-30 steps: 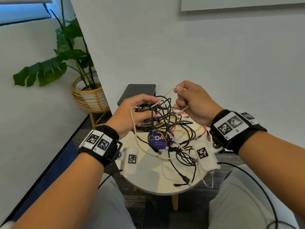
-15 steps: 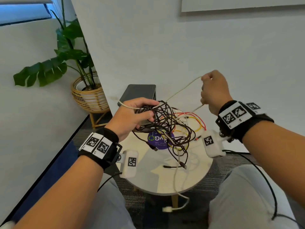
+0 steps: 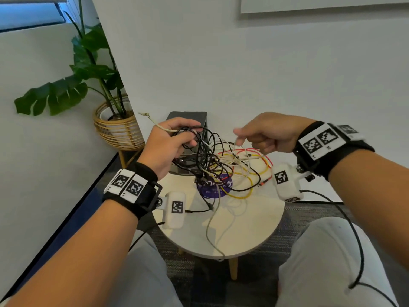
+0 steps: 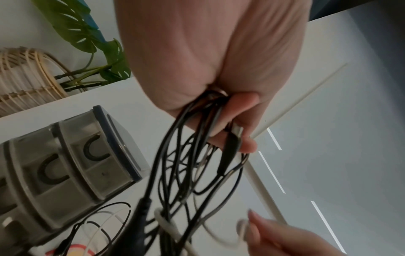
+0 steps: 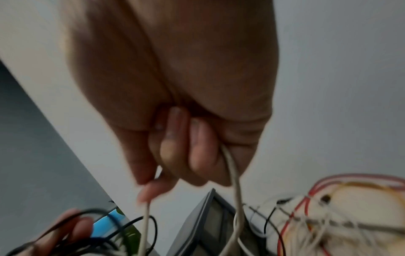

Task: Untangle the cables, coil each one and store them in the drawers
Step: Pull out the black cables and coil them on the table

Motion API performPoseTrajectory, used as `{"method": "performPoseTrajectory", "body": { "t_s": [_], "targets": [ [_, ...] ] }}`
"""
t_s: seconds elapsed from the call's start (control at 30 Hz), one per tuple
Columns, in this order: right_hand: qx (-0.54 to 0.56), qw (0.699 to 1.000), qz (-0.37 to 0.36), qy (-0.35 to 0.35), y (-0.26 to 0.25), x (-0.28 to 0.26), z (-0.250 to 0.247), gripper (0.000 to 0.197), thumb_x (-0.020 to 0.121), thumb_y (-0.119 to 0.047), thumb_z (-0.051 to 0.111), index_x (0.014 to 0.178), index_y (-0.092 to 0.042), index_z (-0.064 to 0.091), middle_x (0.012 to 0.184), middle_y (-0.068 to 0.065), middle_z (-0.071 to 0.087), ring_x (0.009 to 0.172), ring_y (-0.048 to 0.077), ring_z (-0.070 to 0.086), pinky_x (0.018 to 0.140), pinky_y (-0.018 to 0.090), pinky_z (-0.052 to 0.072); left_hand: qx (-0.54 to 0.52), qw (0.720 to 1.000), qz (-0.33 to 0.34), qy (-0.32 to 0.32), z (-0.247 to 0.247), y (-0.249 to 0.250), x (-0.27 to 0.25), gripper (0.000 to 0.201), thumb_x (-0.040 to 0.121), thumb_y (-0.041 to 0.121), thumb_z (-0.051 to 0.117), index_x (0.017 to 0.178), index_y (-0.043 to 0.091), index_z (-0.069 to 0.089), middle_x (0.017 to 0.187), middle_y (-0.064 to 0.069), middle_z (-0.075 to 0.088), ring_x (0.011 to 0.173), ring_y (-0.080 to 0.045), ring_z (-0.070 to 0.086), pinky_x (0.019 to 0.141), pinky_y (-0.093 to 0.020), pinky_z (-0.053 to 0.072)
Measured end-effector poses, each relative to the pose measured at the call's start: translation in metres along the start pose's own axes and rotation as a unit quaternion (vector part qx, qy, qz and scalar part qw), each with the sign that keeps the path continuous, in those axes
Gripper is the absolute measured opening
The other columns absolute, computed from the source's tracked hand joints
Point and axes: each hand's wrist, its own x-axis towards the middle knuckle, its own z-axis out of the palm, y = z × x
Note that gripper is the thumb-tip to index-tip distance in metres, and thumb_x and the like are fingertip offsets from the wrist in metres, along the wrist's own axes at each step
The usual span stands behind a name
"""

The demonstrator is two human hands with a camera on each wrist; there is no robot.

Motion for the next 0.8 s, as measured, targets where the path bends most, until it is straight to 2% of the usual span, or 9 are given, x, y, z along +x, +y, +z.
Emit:
{"method": "performPoseTrajectory", "body": {
  "t_s": [0.07, 0.17, 0.23, 0.3, 0.43, 0.57, 0.67, 0.73, 0.8],
  "targets": [
    [0.014, 1.000, 0.000, 0.017, 0.008, 0.007, 0.008, 0.026, 0.100, -0.025, 0.060, 0.082, -0.008, 0.068, 0.048, -0.007, 0.024, 0.041, 0.010, 0.019, 0.042, 0.020, 0.017, -0.017, 1.000, -0.004, 0.004, 0.005, 0.000, 0.001, 0.022, 0.098, -0.004, 0.058, 0.116, 0.003, 0.070, 0.099, -0.008, 0.077, 0.062, -0.006, 0.060, 0.041, -0.016, 0.025],
    [0.185, 0.977, -0.041, 0.095, 0.015, 0.023, 0.020, 0.027, 0.107, -0.024, 0.046, 0.085, -0.014, 0.055, 0.045, -0.007, 0.031, 0.038, 0.010, 0.029, 0.038, 0.020, 0.021, -0.030, 0.999, -0.010, 0.009, 0.014, 0.001, 0.002, 0.020, 0.099, -0.001, 0.058, 0.111, 0.008, 0.071, 0.100, -0.009, 0.076, 0.064, -0.007, 0.062, 0.041, -0.016, 0.026],
    [0.344, 0.926, -0.074, 0.141, 0.013, 0.027, 0.025, 0.026, 0.110, -0.023, 0.037, 0.088, -0.015, 0.049, 0.052, -0.001, 0.056, 0.041, 0.012, 0.050, 0.035, 0.018, 0.030, -0.027, 0.999, -0.013, 0.012, 0.017, 0.000, 0.002, 0.019, 0.099, 0.001, 0.059, 0.107, 0.012, 0.072, 0.099, -0.010, 0.075, 0.064, -0.009, 0.062, 0.040, -0.016, 0.026],
    [0.452, 0.863, -0.129, 0.187, 0.009, 0.028, 0.027, 0.024, 0.111, -0.020, 0.031, 0.095, -0.013, 0.047, 0.083, 0.011, 0.076, 0.060, 0.018, 0.069, 0.037, 0.018, 0.042, -0.016, 1.000, -0.015, 0.010, 0.018, -0.002, 0.001, 0.018, 0.098, 0.002, 0.061, 0.106, 0.013, 0.073, 0.094, -0.013, 0.072, 0.063, -0.009, 0.060, 0.040, -0.016, 0.025],
    [0.514, 0.775, -0.202, 0.308, 0.002, 0.028, 0.020, 0.024, 0.108, -0.016, 0.031, 0.118, -0.008, 0.052, 0.108, 0.015, 0.076, 0.095, 0.023, 0.074, 0.060, 0.027, 0.058, -0.013, 1.000, -0.025, 0.003, 0.007, -0.005, -0.003, 0.019, 0.098, -0.001, 0.059, 0.111, 0.007, 0.071, 0.084, -0.011, 0.064, 0.055, -0.004, 0.052, 0.041, -0.016, 0.027],
    [0.390, 0.773, -0.224, 0.447, 0.003, 0.029, 0.000, 0.021, 0.106, -0.019, 0.029, 0.103, -0.018, 0.051, 0.109, 0.005, 0.073, 0.097, 0.016, 0.067, 0.072, 0.030, 0.055, -0.025, 1.000, -0.018, -0.002, -0.003, -0.007, -0.005, 0.017, 0.097, 0.000, 0.061, 0.105, 0.012, 0.072, 0.114, -0.034, 0.059, 0.055, -0.007, 0.040, 0.042, -0.017, 0.028],
    [0.301, 0.772, -0.225, 0.512, 0.002, 0.025, -0.009, 0.021, 0.103, -0.019, 0.032, 0.092, -0.023, 0.050, 0.104, -0.003, 0.063, 0.093, 0.012, 0.059, 0.084, 0.034, 0.050, -0.033, 0.999, -0.019, -0.006, -0.002, -0.006, -0.004, 0.017, 0.098, 0.001, 0.060, 0.104, 0.013, 0.071, 0.119, -0.033, 0.060, 0.054, -0.007, 0.037, 0.042, -0.016, 0.028],
    [0.326, 0.774, -0.233, 0.490, -0.001, 0.019, -0.012, 0.019, 0.100, -0.016, 0.037, 0.090, -0.021, 0.052, 0.103, -0.005, 0.065, 0.095, 0.012, 0.060, 0.093, 0.037, 0.048, -0.049, 0.999, -0.018, -0.010, 0.001, -0.005, -0.003, 0.018, 0.098, 0.000, 0.059, 0.104, 0.012, 0.071, 0.115, -0.023, 0.064, 0.052, -0.007, 0.035, 0.041, -0.016, 0.027],
    [0.438, 0.778, -0.258, 0.370, -0.005, 0.009, -0.010, 0.019, 0.098, -0.013, 0.038, 0.083, -0.017, 0.049, 0.095, 0.006, 0.075, 0.097, 0.020, 0.072, 0.096, 0.040, 0.052, -0.046, 0.999, -0.019, -0.012, 0.004, -0.005, -0.001, 0.017, 0.099, 0.001, 0.058, 0.107, 0.009, 0.071, 0.106, -0.018, 0.065, 0.051, -0.007, 0.034, 0.040, -0.017, 0.026]
  ]
}}
